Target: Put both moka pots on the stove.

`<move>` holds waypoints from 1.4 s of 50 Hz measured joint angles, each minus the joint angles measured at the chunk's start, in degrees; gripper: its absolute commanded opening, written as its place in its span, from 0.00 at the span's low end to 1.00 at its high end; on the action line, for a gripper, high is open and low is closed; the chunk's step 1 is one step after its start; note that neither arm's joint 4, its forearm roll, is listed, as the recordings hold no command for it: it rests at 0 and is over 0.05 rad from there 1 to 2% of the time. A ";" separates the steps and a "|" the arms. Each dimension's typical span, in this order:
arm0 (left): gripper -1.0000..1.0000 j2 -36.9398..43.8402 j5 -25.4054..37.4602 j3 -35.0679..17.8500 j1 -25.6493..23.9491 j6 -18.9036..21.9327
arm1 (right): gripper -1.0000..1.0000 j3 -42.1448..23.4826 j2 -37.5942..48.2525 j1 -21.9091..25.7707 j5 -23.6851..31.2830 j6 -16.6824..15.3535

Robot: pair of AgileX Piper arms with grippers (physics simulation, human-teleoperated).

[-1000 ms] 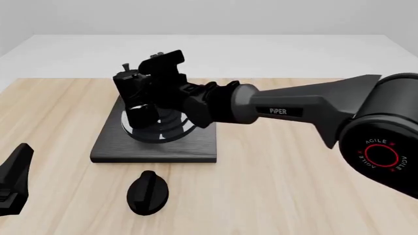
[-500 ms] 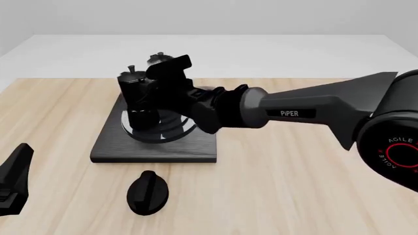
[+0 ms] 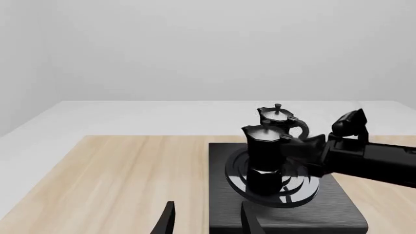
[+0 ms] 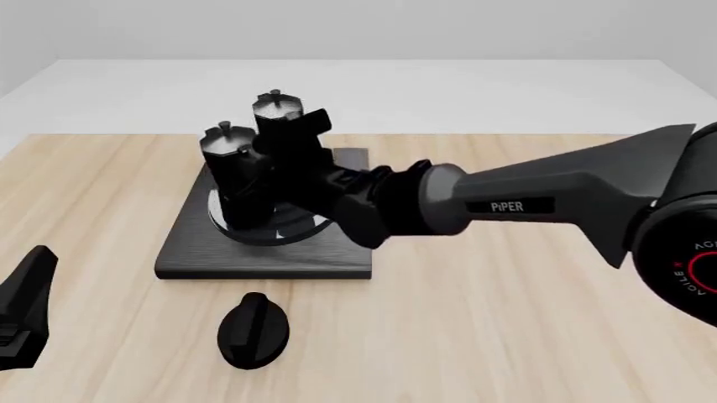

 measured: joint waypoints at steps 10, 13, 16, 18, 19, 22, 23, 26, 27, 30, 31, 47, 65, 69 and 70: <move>1.00 0.00 0.00 0.00 0.00 0.00 | 0.00 1.30 -0.28 0.01 -1.07 0.18; 1.00 0.00 0.00 0.00 0.00 0.00 | 0.00 1.61 -0.34 0.01 -1.31 0.28; 1.00 0.00 0.00 0.00 0.00 0.00 | 0.00 1.91 -0.41 0.02 -1.53 0.33; 1.00 0.00 0.00 0.00 0.00 0.00 | 0.00 2.05 -0.43 0.03 -1.66 0.38; 1.00 0.00 0.00 0.00 0.00 0.00 | 0.00 2.10 -0.44 0.03 -1.71 0.39; 1.00 0.00 0.00 0.00 0.00 0.00 | 0.00 2.19 -0.44 0.03 -1.79 0.55; 1.00 0.00 0.00 0.00 0.00 0.00 | 0.00 2.19 -0.43 0.03 -1.81 0.61; 1.00 0.00 0.00 0.00 0.00 0.00 | 0.00 2.16 -0.41 0.02 -1.86 0.78; 1.00 0.00 0.00 0.00 0.00 0.00 | 0.00 2.14 -0.40 0.02 -1.87 0.83; 1.00 0.00 0.00 0.00 0.00 0.00 | 0.00 2.14 -0.37 0.09 -1.94 0.94; 1.00 0.00 0.00 0.00 0.00 0.00 | 0.00 2.12 -0.35 0.10 -1.95 0.99; 1.00 0.00 0.00 0.00 0.00 0.00 | 1.00 3.02 1.28 1.31 -2.09 2.80; 1.00 0.00 0.00 0.00 0.01 0.00 | 1.00 4.87 2.25 2.34 -2.37 5.41; 1.00 0.00 0.00 0.00 0.01 0.00 | 1.00 6.09 1.71 2.18 -2.96 5.90; 1.00 0.00 0.00 0.00 0.00 0.00 | 1.00 6.46 1.54 2.12 -3.13 6.00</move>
